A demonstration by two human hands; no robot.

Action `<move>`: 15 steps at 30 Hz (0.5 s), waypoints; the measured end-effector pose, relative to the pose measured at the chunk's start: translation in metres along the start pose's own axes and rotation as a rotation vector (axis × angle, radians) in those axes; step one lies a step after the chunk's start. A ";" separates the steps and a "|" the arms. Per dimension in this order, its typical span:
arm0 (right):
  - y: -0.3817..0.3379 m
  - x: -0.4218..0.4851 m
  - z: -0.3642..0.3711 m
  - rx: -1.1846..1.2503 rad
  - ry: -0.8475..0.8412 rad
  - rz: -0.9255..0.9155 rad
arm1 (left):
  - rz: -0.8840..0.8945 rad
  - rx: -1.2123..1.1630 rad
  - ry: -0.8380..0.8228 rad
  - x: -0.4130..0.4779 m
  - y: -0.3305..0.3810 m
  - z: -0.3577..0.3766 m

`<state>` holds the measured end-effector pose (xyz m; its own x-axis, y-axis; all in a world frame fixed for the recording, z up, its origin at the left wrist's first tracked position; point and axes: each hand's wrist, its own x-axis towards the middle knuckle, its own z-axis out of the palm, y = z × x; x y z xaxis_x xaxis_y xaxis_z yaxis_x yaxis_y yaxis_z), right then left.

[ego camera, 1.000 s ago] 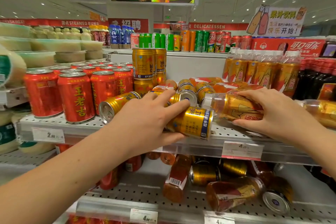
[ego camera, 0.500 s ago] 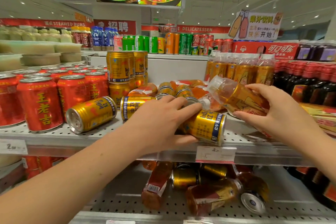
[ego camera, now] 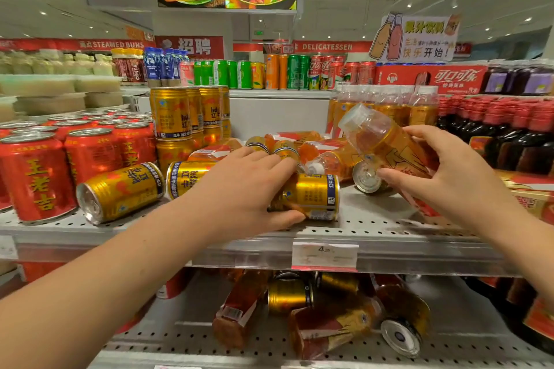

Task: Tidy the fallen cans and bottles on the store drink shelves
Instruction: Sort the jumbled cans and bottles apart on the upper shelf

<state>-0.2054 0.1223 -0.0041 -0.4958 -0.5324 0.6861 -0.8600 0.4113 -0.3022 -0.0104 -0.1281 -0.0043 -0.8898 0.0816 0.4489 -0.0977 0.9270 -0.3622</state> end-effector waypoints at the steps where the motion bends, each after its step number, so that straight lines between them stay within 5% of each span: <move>1: 0.001 0.000 -0.001 0.015 0.014 0.004 | -0.006 0.016 0.014 0.000 0.001 0.000; 15: 0.024 0.008 -0.028 0.031 0.069 -0.025 | -0.055 0.068 0.034 0.022 0.035 -0.014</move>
<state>-0.2268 0.1491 0.0127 -0.4655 -0.4897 0.7372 -0.8758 0.3749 -0.3040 -0.0268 -0.0883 0.0041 -0.8667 0.0450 0.4969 -0.1768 0.9036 -0.3902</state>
